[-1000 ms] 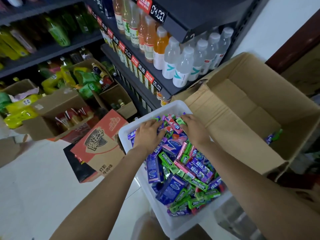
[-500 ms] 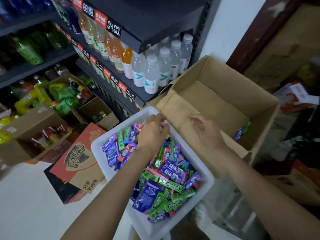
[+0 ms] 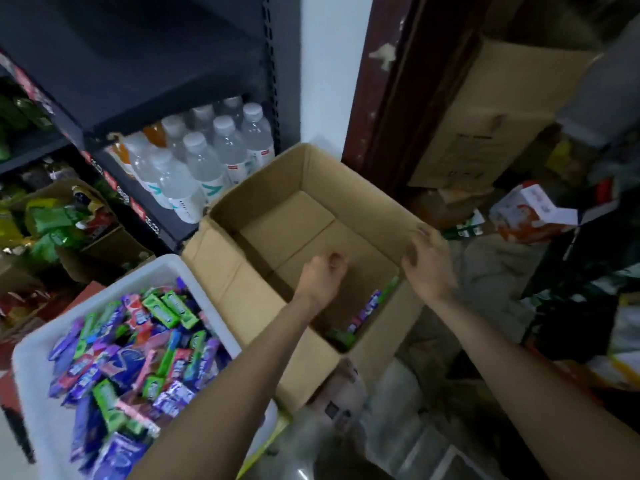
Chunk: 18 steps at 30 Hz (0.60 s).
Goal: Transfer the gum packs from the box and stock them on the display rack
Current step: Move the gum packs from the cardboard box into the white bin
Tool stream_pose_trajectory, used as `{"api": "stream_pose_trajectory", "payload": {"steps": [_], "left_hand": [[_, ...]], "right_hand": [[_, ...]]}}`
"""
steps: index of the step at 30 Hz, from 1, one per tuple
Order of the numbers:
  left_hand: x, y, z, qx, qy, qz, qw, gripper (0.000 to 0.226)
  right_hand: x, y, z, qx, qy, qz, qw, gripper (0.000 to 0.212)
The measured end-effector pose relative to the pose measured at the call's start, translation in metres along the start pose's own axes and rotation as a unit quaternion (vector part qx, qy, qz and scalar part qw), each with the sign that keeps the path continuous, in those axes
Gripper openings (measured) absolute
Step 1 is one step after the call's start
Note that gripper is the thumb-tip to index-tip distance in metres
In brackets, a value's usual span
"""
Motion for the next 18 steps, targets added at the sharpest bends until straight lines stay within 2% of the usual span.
{"api": "stream_pose_trajectory", "payload": {"steps": [1,3,6,10,14,18], "left_hand": [[-0.002,-0.009,0.017,-0.017,0.001,-0.024,1.000,0.027],[-0.005,-0.024,0.048,-0.047,-0.005,-0.059,0.997,0.030],[-0.007,-0.039,0.084,-0.077,-0.012,-0.080,0.994,0.032],[-0.002,-0.051,0.112,-0.145,-0.018,-0.081,0.986,0.037],[-0.012,-0.058,0.127,-0.223,-0.028,-0.116,0.968,0.041],[-0.019,-0.062,0.131,-0.247,-0.026,-0.136,0.959,0.040]], "right_hand": [[0.019,-0.005,-0.002,-0.008,-0.006,0.020,1.000,0.057],[0.052,-0.015,0.006,-0.055,-0.102,0.081,0.990,0.070],[0.073,-0.022,0.022,-0.097,-0.265,0.122,0.952,0.075],[0.080,-0.019,0.029,-0.088,-0.321,0.129,0.934,0.074],[0.081,-0.019,0.030,-0.072,-0.344,0.106,0.930,0.076],[0.083,-0.015,0.032,-0.084,-0.356,0.097,0.926,0.073]]}}
Point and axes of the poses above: each hand's wrist, its own y-axis away from the middle knuckle, its own z-axis out of the palm, x = y × z, the point moved 6 cm from there along -y, towards the middle knuckle
